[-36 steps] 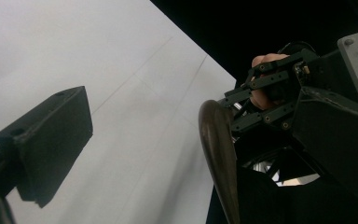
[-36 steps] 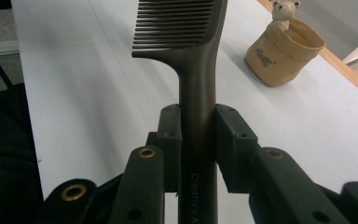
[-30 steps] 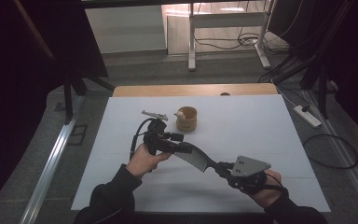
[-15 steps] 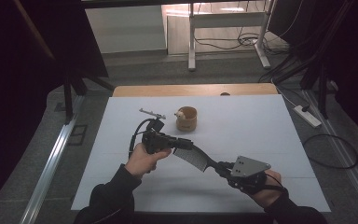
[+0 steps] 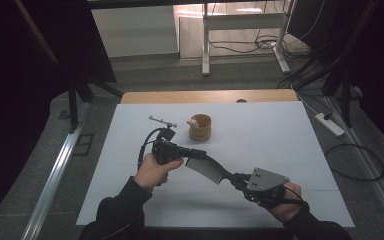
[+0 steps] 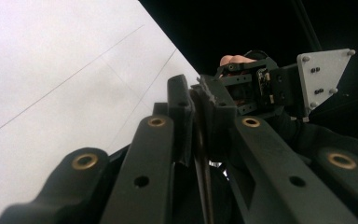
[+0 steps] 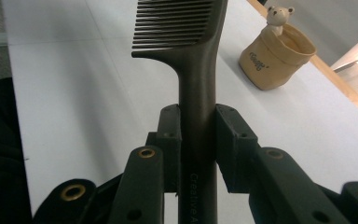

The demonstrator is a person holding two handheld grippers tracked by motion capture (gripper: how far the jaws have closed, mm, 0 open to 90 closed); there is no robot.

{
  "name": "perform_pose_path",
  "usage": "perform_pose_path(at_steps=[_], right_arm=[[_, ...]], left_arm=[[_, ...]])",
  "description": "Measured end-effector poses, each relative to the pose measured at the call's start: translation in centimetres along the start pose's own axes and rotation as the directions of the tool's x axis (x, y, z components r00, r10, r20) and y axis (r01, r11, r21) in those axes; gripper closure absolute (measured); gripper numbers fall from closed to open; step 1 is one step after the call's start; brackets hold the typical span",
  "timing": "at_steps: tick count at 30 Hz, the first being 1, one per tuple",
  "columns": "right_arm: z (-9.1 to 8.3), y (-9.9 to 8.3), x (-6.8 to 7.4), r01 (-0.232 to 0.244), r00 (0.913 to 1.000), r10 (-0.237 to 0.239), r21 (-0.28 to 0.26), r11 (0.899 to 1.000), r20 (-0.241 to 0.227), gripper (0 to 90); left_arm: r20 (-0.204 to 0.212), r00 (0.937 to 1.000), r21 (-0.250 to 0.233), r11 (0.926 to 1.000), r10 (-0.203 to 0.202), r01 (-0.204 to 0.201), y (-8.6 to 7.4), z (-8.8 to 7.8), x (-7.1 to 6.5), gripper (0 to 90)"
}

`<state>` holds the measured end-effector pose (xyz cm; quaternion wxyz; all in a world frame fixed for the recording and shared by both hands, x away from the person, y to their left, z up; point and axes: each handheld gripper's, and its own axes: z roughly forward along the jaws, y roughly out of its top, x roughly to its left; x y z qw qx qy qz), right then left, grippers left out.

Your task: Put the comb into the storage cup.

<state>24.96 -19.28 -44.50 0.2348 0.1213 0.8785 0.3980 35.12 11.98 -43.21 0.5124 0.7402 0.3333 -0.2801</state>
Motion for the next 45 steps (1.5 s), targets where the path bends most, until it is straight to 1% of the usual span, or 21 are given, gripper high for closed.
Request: perform_pose_path(at_steps=[3,7,9,11,13,16,20,22,24,29,31,33,36,38,41,45], right_arm=[[0.0,0.0,0.1,0.011,0.9999,-0.011,-0.005,1.000,0.012,72.2],[0.1,0.0,0.1,0.021,0.9994,-0.021,-0.012,1.000,0.028,71.9],[0.1,0.0,0.1,0.023,0.9993,-0.023,-0.014,1.000,0.030,71.6],[0.1,0.0,0.1,0.028,0.9990,-0.027,-0.017,0.999,0.035,71.3],[0.0,0.0,0.1,0.027,0.9990,-0.026,-0.022,0.999,0.036,70.7],[0.0,0.0,0.0,0.021,0.9993,-0.020,-0.030,0.999,0.032,67.8],[0.0,0.0,0.0,0.017,0.9995,-0.016,-0.032,0.999,0.029,61.2],[0.1,-0.1,-0.1,0.008,0.9998,-0.008,-0.028,1.000,0.019,57.4],[0.2,-0.1,-0.2,-0.006,0.9997,0.006,-0.016,1.000,0.022,54.1],[0.2,-0.2,-0.6,-0.053,0.9985,0.054,-0.009,0.999,0.013,46.3],[0.2,-0.3,-0.8,-0.068,0.9976,0.068,-0.002,0.998,0.009,44.4],[0.2,-0.4,-0.9,-0.078,0.9969,0.078,0.008,0.997,0.000,42.8],[0.2,-0.4,-1.0,-0.090,0.9959,0.090,0.013,0.996,0.004,38.7],[0.2,-0.5,-1.0,-0.098,0.9951,0.098,0.013,0.995,0.015,36.1],[0.1,-0.6,-1.2,-0.119,0.9928,0.119,0.021,0.993,0.014,34.8],[0.1,-0.8,-1.6,-0.147,0.9891,0.147,0.033,0.989,0.009,32.6]], left_arm=[[0.018,0.9997,-0.006,0.9998,-0.018,0.018,0.0,0.0,0.2,83.6],[0.033,0.9991,-0.021,0.9994,-0.028,0.028,-0.1,-0.1,0.4,83.9],[0.031,0.9994,-0.023,0.9996,-0.012,0.013,0.0,-0.1,0.3,83.9],[0.021,0.9997,-0.025,0.9996,0.012,-0.011,0.0,-0.1,-0.1,83.9],[0.011,0.9996,-0.026,0.9993,0.025,-0.025,0.1,0.0,-0.5,83.9],[0.000,0.9995,-0.032,0.9990,0.032,-0.032,0.1,-0.1,-0.6,84.0],[-0.010,0.9994,-0.039,0.9987,0.033,-0.033,0.1,-0.2,-0.6,84.0],[-0.016,0.9992,-0.040,0.9985,0.035,-0.036,0.1,-0.4,-0.6,84.0],[-0.017,0.9992,-0.046,0.9983,0.036,-0.036,0.1,-0.5,-0.6,84.0],[-0.030,0.9985,-0.054,0.9974,0.046,-0.047,0.2,-0.7,-0.7,83.9],[-0.040,0.9978,-0.055,0.9969,0.053,-0.055,0.2,-0.8,-0.8,83.9],[-0.037,0.9977,-0.061,0.9964,0.057,-0.059,0.2,-0.9,-0.8,83.9],[-0.051,0.9964,-0.063,0.9955,0.067,-0.070,0.2,-1.0,-0.8,83.9],[-0.051,0.9962,-0.065,0.9952,0.071,-0.074,0.2,-1.1,-0.8,83.9],[-0.065,0.9948,-0.063,0.9946,0.078,-0.082,0.1,-1.2,-0.9,83.9],[-0.071,0.9939,-0.066,0.9939,0.083,-0.088,0.1,-1.3,-0.9,83.9]])
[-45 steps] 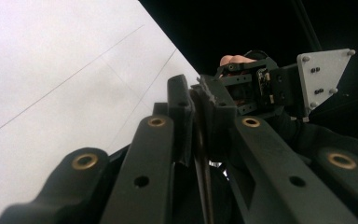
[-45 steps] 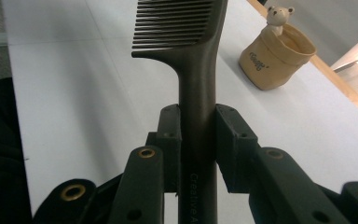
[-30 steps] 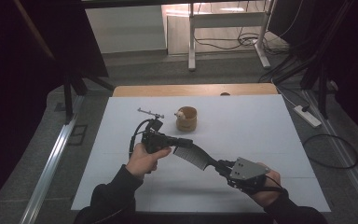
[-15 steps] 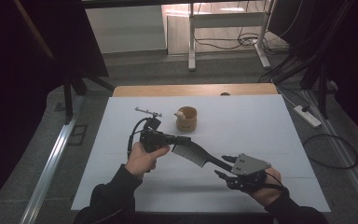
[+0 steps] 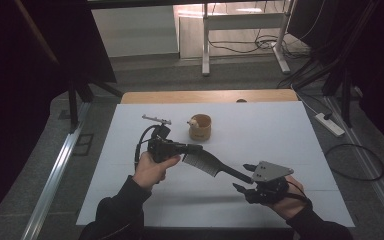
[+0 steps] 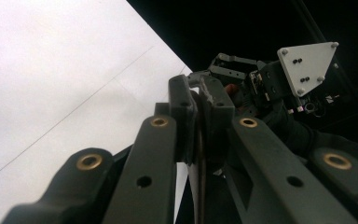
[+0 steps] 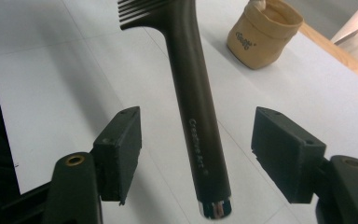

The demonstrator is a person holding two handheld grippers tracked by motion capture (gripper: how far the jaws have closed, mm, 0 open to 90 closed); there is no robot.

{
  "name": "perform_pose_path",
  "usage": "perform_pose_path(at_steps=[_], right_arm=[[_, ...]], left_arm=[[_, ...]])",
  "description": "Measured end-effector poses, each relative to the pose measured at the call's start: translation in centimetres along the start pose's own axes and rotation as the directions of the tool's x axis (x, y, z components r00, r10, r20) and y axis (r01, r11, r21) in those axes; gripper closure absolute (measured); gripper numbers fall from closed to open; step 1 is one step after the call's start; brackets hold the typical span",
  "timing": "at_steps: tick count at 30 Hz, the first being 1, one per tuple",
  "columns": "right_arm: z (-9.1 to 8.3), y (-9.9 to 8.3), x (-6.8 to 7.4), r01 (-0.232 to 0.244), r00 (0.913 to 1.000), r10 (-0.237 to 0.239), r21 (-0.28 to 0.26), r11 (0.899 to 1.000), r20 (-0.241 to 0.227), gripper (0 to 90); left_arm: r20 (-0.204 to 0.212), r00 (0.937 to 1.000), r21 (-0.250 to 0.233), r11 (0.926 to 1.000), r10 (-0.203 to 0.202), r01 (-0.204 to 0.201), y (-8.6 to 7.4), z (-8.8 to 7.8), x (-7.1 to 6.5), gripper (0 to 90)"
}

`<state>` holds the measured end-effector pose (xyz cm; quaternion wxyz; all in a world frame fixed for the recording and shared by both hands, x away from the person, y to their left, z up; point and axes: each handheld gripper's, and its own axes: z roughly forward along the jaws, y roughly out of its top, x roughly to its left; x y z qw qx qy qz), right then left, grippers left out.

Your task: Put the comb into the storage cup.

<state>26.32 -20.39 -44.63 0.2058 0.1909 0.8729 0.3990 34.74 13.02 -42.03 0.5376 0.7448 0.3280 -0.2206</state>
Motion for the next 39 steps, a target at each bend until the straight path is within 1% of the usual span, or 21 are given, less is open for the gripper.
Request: perform_pose_path(at_steps=[8,13,19,27,34,39], right_arm=[[0.0,-0.2,-0.5,-0.032,0.9995,0.032,0.012,0.999,-0.001,26.6],[-0.1,-0.4,-0.8,-0.058,0.9982,0.058,0.030,0.998,-0.014,24.4],[-0.3,-0.5,-1.0,-0.083,0.9962,0.084,0.035,0.996,-0.025,21.1],[-0.4,-0.7,-1.5,-0.104,0.9941,0.106,0.056,0.993,-0.024,13.4],[-0.7,-1.1,-1.9,-0.135,0.9906,0.136,0.060,0.989,-0.018,6.8],[-1.0,-1.3,-2.3,-0.155,0.9873,0.157,0.062,0.986,-0.024,5.6]], left_arm=[[-0.019,0.9998,-0.017,0.9999,0.002,-0.002,0.0,-0.6,0.1,83.9],[-0.035,0.9993,-0.019,0.9998,0.011,-0.012,0.1,-0.8,0.1,83.9],[-0.054,0.9983,-0.021,0.9995,0.021,-0.022,0.1,-1.1,0.1,83.9],[-0.075,0.9967,-0.037,0.9988,0.029,-0.032,0.2,-1.8,0.0,83.9],[-0.085,0.9957,-0.037,0.9985,0.037,-0.041,0.4,-2.3,0.0,83.9],[-0.096,0.9942,-0.033,0.9980,0.050,-0.053,0.5,-2.6,-0.2,83.9]])
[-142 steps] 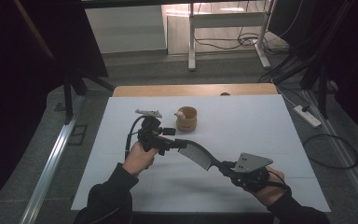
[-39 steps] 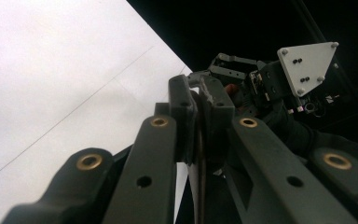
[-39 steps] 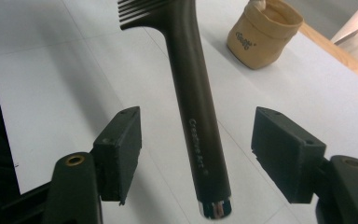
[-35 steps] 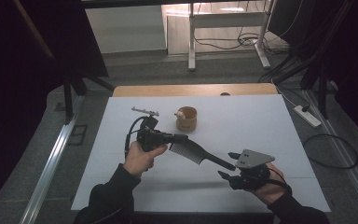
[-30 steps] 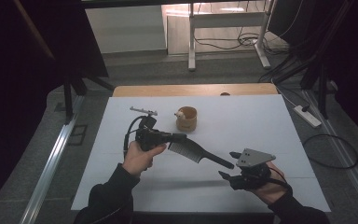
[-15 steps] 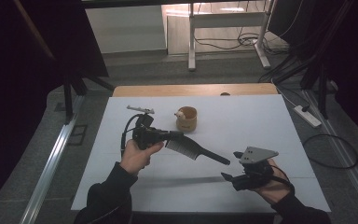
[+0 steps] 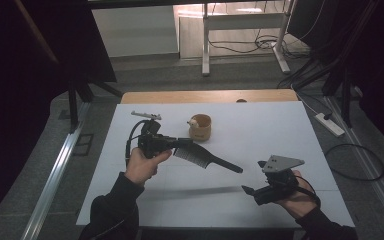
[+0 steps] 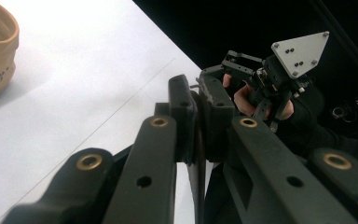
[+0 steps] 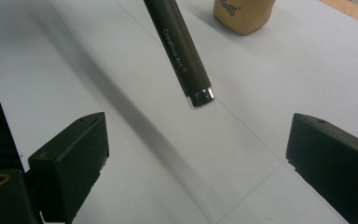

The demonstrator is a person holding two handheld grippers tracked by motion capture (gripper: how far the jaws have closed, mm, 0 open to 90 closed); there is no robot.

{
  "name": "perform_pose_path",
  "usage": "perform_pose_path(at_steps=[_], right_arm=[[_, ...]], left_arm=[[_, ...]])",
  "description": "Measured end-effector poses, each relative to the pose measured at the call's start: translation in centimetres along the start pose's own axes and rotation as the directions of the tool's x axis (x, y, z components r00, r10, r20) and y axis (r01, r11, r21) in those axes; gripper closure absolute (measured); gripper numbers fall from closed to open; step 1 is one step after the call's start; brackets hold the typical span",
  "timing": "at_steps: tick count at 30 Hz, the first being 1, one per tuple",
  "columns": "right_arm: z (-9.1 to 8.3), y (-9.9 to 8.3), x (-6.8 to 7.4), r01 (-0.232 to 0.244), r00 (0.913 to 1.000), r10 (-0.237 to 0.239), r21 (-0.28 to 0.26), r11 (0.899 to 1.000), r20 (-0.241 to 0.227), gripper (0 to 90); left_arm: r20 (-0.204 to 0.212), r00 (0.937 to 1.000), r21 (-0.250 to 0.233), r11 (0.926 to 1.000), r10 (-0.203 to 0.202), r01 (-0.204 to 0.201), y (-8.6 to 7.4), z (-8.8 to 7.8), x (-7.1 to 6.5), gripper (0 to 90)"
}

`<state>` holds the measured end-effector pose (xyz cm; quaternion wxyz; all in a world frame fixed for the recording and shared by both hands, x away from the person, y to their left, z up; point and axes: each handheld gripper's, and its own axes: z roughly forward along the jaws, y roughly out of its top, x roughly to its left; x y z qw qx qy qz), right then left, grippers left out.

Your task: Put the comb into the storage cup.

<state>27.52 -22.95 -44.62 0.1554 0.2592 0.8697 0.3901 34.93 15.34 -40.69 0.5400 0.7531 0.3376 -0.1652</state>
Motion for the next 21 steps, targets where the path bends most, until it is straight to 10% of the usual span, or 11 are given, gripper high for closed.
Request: perform_pose_path(at_steps=[21], right_arm=[[-1.1,-1.8,-1.4,-0.121,0.9918,0.117,0.074,0.990,0.051,1.0]], left_arm=[[-0.067,0.9977,-0.036,0.9993,-0.005,0.002,1.1,-2.2,0.9,83.9]])
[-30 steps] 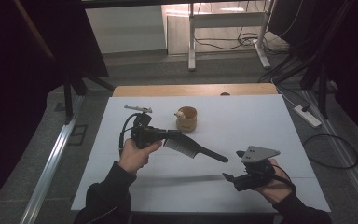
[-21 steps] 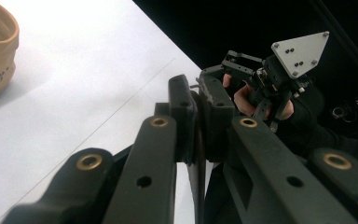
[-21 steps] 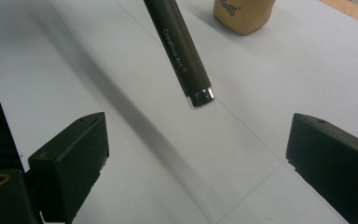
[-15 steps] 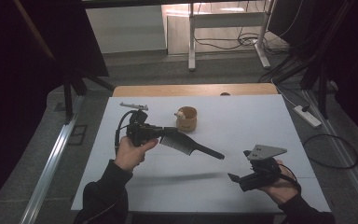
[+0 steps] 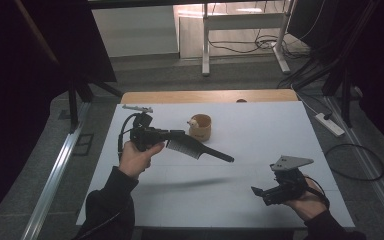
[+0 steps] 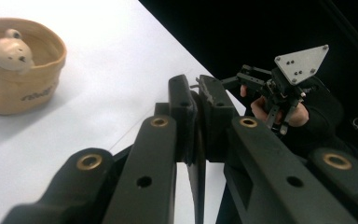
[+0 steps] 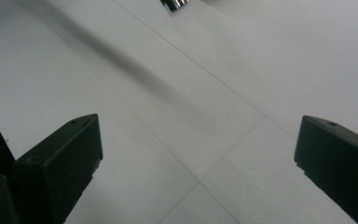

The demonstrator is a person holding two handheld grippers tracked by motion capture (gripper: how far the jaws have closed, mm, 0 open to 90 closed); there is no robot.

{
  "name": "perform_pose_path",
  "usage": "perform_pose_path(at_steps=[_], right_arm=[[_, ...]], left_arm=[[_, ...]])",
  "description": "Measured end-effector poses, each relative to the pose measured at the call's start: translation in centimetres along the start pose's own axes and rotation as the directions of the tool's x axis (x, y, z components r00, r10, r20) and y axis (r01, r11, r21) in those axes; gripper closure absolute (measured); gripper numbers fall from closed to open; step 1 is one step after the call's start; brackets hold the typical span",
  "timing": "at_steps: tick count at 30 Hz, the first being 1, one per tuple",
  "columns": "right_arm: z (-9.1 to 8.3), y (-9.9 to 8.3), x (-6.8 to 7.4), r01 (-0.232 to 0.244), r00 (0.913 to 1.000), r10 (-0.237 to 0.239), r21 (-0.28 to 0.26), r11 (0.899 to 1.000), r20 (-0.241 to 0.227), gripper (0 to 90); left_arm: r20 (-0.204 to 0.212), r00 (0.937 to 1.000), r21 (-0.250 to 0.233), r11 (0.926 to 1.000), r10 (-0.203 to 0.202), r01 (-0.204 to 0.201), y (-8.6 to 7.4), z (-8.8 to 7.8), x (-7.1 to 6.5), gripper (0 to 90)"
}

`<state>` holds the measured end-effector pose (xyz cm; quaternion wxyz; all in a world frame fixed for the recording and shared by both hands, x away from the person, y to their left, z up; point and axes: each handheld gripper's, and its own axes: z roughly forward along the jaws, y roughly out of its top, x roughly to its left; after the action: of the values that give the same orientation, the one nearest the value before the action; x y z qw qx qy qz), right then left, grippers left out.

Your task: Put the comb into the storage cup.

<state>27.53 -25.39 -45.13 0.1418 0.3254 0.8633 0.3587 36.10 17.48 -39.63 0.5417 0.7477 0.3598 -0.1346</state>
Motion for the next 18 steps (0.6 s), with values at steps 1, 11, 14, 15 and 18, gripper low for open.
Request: perform_pose_path(at_steps=[1,11,14,15,18], right_arm=[[-0.1,-0.1,-0.1,-0.008,1.0000,0.008,0.002,1.000,0.004,0.8],[-1.2,-1.5,-0.9,-0.070,0.9955,0.070,0.004,0.998,0.065,0.0],[-1.4,-1.8,-0.9,-0.081,0.9939,0.081,0.007,0.997,0.075,0.0],[-1.5,-1.9,-0.9,-0.085,0.9936,0.084,0.006,0.996,0.075,0.0],[-1.8,-2.2,-0.9,-0.096,0.9922,0.096,0.005,0.995,0.080,0.0]], left_arm=[[-0.004,1.0000,-0.002,1.0000,-0.001,0.001,0.1,-0.1,0.1,83.9],[-0.034,0.9994,-0.022,0.9997,-0.007,0.006,0.9,-1.5,0.5,83.9],[-0.041,0.9991,-0.029,0.9996,-0.006,0.005,1.1,-2.0,0.6,83.9],[-0.042,0.9991,-0.032,0.9995,-0.007,0.006,1.2,-2.2,0.7,83.9],[-0.050,0.9987,-0.038,0.9992,-0.010,0.008,1.4,-2.6,0.8,83.9]])
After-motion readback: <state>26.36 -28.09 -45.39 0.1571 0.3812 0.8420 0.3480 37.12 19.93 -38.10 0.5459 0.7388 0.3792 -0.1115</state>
